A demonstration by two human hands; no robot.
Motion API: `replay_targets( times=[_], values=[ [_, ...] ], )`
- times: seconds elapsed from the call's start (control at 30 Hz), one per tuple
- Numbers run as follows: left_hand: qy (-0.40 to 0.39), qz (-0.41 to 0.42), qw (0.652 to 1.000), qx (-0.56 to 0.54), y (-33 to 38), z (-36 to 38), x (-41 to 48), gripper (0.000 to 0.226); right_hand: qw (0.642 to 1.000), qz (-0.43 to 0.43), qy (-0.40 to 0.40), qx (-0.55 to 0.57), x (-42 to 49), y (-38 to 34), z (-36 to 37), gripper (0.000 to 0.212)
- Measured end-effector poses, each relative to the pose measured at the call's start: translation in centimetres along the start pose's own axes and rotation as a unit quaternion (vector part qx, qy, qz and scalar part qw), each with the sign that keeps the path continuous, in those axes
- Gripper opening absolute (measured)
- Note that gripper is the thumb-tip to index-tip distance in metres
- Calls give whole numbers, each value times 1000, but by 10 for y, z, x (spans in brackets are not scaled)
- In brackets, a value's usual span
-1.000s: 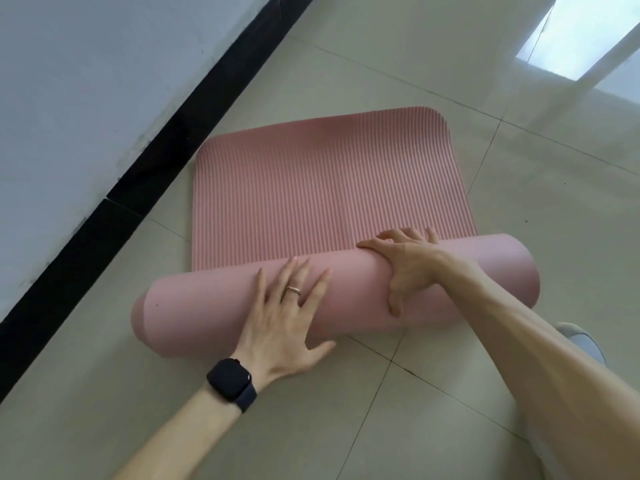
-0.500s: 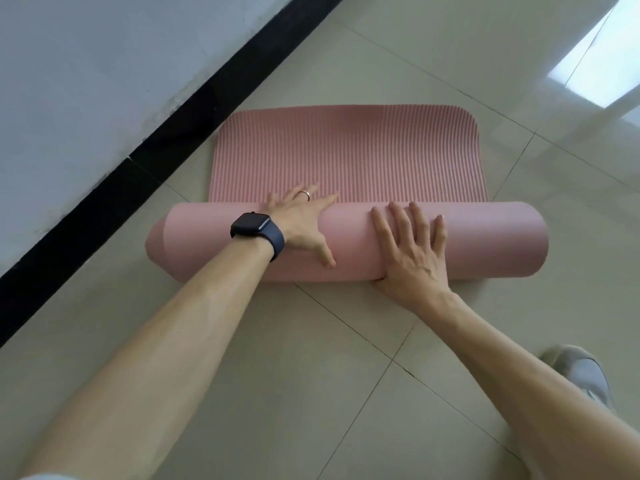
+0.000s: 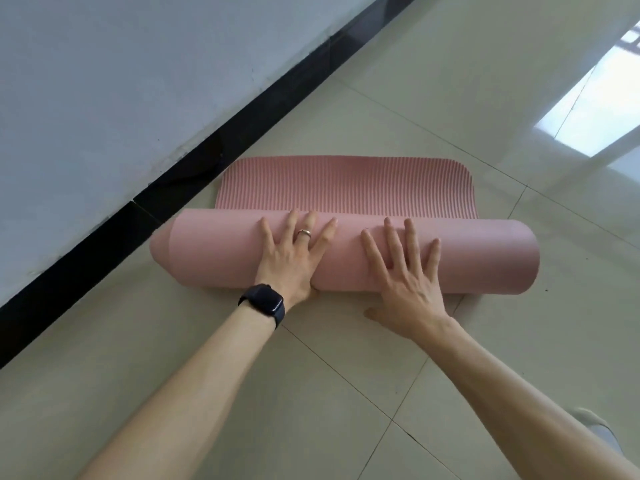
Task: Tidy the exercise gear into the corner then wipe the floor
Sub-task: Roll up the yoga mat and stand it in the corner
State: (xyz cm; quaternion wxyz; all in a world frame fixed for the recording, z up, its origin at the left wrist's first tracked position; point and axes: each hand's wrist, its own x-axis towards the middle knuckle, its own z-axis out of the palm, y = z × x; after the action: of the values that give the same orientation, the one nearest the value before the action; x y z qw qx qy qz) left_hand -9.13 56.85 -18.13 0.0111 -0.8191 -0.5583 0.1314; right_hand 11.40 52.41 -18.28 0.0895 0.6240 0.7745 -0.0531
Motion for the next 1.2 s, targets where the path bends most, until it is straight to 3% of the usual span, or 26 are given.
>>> replay_targets(
  times=[0.13,0.2,0.3,0.37,0.47,0.5,0.57,0.67,0.73,0.83,0.9,0.93,0.97,1.1,1.2],
  values=[
    [-41,-1,999,8,-4,-13,23,123,998,33,37,-31,28,-3,3,119],
    [-67,21,998,1,-9,-24,36,122,999,32,7,-35,38,1,-10,120],
    [-157,39,981,-107,-20,-36,38,124,997,-31,-66,3,36,18,-31,124],
    [-236,51,953,-182,-23,-35,23,126,987,-60,-144,32,30,23,-42,128],
    [-378,52,872,-307,-25,-39,4,108,955,-60,-286,53,23,14,-49,128],
    [-389,47,861,-324,-25,-41,3,105,947,-56,-312,51,27,13,-51,127],
    [-312,30,891,-329,-23,-48,-2,107,937,-36,-341,64,43,16,-58,125],
    [-38,27,968,-246,-5,-51,-27,81,930,-4,-353,107,66,26,-70,127],
    [41,49,981,-181,17,-39,-56,77,941,11,-325,93,66,30,-72,130],
    [-50,59,992,-101,27,-9,-67,123,973,4,-215,85,45,32,-65,121],
    [-57,59,994,-79,12,-7,-42,136,983,-37,-149,105,39,26,-62,108],
    [-59,15,995,-84,-6,-12,-22,137,980,-93,-142,103,62,19,-61,108],
    [-67,-24,993,-97,-22,-18,-7,138,974,-129,-154,105,81,10,-62,112],
    [-90,-1,990,-111,-29,-19,0,135,957,-76,-255,118,107,2,-66,123],
    [-62,-5,992,-113,-12,-14,-16,132,925,-37,-359,114,129,12,-69,125]
  ],
)
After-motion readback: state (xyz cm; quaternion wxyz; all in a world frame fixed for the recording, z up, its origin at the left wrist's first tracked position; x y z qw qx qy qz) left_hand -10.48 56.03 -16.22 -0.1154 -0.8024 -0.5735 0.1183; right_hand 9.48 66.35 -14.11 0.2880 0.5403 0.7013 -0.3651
